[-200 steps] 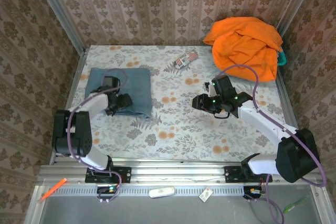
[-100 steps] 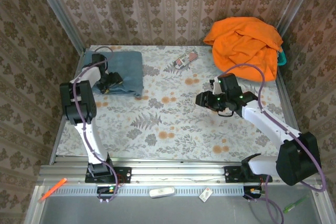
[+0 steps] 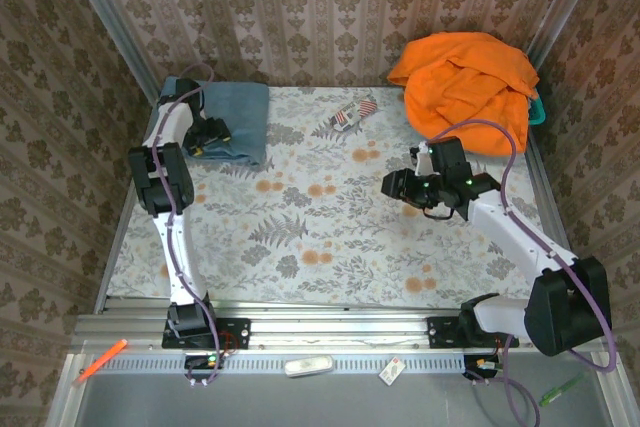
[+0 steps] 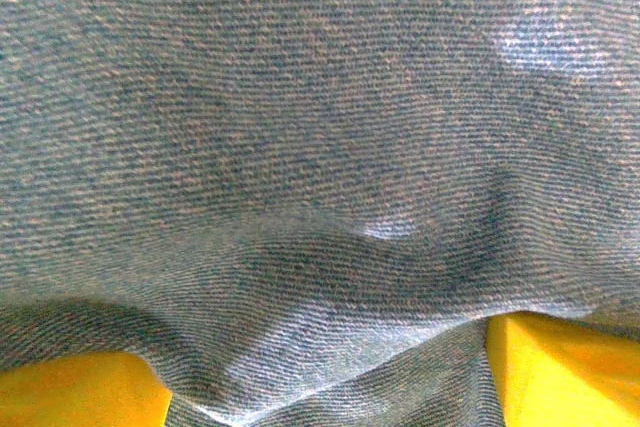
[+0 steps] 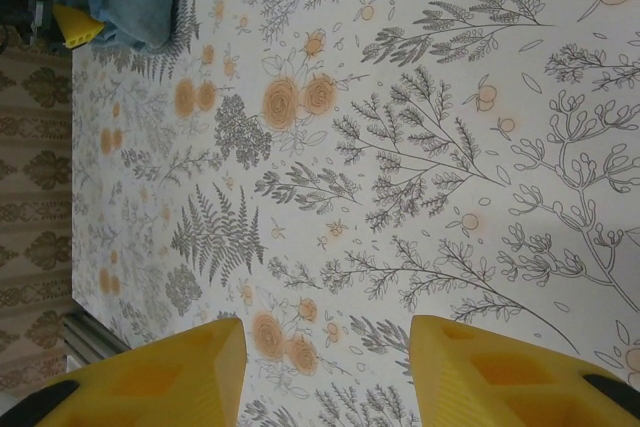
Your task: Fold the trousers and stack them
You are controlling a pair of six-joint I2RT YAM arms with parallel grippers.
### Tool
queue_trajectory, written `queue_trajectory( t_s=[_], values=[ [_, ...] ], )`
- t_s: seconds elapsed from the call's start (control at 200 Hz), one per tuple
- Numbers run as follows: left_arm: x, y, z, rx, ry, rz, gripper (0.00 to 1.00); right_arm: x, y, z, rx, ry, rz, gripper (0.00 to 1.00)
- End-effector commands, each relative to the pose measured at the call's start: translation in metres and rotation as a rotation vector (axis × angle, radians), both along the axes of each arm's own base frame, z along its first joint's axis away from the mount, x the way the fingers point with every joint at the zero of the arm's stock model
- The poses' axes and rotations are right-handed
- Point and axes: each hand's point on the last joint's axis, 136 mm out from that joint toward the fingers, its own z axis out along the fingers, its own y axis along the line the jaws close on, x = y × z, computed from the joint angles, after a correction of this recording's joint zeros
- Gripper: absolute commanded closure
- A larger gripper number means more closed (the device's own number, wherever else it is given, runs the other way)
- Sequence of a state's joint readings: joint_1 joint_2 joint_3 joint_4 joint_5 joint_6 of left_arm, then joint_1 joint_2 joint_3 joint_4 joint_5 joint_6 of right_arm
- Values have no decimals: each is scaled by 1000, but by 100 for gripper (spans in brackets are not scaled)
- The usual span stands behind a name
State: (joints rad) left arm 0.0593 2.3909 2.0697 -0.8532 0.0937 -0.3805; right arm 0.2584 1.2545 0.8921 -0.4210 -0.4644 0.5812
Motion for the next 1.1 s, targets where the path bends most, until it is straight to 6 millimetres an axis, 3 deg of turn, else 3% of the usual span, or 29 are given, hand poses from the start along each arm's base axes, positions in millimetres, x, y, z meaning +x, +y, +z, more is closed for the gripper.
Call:
queue_trajectory(
  t_s=[0.0, 0.375, 0.57, 0.67, 0.79, 0.915, 1.095],
  values=[
    [6, -13, 1, -18, -6, -34, 18, -5, -3, 21, -7, -35, 18, 52],
    [39, -29, -1, -236, -125, 122, 16, -23, -16, 44, -41, -61, -17, 52],
    [38, -16, 14, -195, -131, 126, 16, -32, -22, 56, -46, -83, -34, 51],
    [29, -17, 38, -209, -173, 104, 14, -33, -26, 59, -63, -89, -55, 51],
    [8, -26, 97, -228, -304, 77, 10, -28, -33, 70, -86, -111, -91, 50],
    [-39, -37, 156, -251, -475, 73, 7, -22, -37, 90, -87, -161, -131, 50],
    [-128, -82, 171, -261, -585, -52, 4, -16, -42, 114, -58, -259, -200, 48]
  ],
)
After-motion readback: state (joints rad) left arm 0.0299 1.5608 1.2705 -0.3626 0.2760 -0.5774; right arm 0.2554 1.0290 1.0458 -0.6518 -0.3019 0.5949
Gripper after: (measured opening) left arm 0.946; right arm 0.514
